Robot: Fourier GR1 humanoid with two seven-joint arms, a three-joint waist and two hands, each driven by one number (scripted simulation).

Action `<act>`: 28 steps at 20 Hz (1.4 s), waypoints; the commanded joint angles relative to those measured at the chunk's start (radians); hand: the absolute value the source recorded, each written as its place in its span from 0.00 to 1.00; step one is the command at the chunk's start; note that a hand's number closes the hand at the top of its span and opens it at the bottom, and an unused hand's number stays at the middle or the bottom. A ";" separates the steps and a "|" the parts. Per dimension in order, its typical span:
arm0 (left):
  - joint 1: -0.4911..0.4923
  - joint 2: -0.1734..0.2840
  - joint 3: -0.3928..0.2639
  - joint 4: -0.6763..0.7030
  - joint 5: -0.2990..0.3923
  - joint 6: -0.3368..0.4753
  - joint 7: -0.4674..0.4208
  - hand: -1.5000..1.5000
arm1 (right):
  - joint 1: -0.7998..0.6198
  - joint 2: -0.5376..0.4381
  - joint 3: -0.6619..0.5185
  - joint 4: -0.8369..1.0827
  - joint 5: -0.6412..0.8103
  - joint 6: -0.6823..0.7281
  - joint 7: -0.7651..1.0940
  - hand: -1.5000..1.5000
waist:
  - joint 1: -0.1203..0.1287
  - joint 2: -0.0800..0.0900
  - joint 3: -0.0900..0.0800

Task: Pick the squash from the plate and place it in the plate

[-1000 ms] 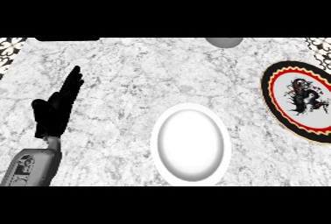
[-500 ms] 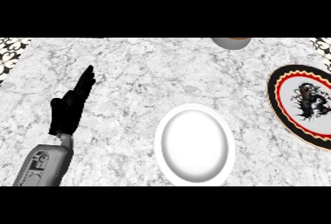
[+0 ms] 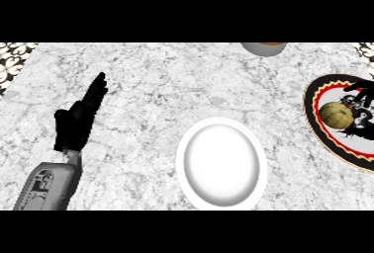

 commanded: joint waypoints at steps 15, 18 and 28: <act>-0.011 -0.008 0.023 0.002 -0.017 0.007 0.023 0.50 | -0.136 -0.077 -0.297 0.239 -0.292 0.285 -0.049 0.00 | -0.018 -0.002 0.000; 0.005 -0.012 0.026 0.028 -0.010 -0.009 -0.035 0.50 | -0.069 -0.154 -0.354 0.274 -0.339 0.294 -0.073 0.00 | -0.016 0.005 0.002; -0.019 0.005 0.043 -0.005 -0.005 -0.014 0.001 0.50 | 0.053 -0.348 -0.422 0.298 -0.408 0.466 -0.067 0.00 | -0.002 0.011 0.008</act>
